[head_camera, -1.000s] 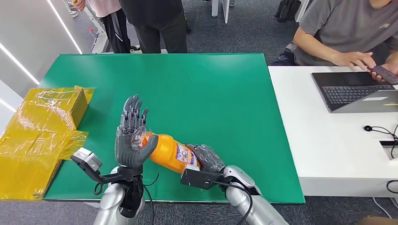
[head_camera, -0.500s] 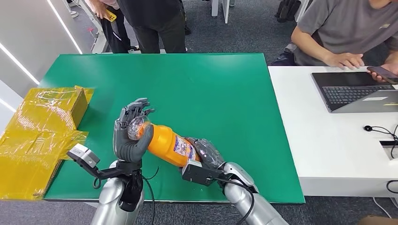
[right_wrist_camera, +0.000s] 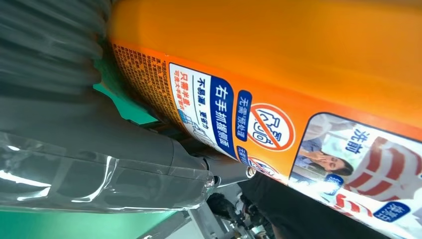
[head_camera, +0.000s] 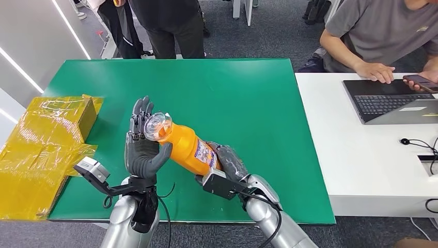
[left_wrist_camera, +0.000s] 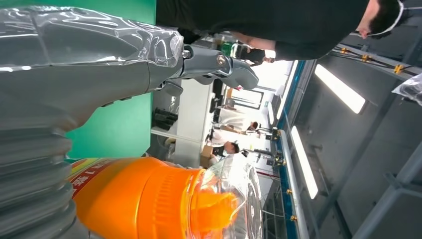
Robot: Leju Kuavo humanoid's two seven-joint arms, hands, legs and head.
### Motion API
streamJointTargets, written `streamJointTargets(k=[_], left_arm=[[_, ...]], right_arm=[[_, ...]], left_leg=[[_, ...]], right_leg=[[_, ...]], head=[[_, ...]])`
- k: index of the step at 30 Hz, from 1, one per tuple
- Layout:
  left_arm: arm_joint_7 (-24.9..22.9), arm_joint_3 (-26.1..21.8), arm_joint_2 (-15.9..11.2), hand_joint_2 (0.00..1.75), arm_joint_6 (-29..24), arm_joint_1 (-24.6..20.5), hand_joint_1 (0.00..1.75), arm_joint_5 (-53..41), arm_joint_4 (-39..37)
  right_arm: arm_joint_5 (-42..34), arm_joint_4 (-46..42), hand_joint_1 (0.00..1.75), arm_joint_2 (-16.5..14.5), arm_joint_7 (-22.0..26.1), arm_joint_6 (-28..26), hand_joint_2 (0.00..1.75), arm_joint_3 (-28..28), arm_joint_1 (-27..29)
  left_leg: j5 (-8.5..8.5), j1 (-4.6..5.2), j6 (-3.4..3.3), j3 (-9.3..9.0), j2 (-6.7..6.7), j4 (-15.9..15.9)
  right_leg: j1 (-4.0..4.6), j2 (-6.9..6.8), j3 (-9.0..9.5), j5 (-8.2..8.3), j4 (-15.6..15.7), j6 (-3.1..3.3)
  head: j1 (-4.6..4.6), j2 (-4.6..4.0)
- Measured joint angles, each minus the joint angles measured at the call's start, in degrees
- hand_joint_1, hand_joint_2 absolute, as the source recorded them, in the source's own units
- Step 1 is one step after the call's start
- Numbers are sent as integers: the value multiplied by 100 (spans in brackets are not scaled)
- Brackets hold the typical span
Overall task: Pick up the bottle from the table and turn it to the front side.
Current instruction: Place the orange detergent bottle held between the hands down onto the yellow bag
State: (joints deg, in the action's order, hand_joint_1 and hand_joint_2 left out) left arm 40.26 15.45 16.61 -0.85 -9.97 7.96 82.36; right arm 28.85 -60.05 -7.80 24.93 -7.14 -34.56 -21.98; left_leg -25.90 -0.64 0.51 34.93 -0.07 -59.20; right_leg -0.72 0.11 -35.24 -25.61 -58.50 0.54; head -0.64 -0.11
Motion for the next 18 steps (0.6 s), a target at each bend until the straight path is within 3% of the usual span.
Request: streamJointTargets(k=[4, 18], left_arm=[[0, 0, 0, 175, -13, 0, 175, -33, 0], [1, 0, 0, 175, -72, 0, 175, -281, 0]], right_arm=[[4, 29, 175, 0, -58, -9, 175, 1, 4], [-4, 129, 175, 0, -149, -3, 175, 39, 52]], left_leg=[[0, 0, 0, 0, 0, 0], [0, 0, 0, 0, 0, 0]], right_leg=[[0, 0, 0, 0, 0, 0], [0, 0, -1, 0, 0, 0]], head=[[1, 0], [0, 0]])
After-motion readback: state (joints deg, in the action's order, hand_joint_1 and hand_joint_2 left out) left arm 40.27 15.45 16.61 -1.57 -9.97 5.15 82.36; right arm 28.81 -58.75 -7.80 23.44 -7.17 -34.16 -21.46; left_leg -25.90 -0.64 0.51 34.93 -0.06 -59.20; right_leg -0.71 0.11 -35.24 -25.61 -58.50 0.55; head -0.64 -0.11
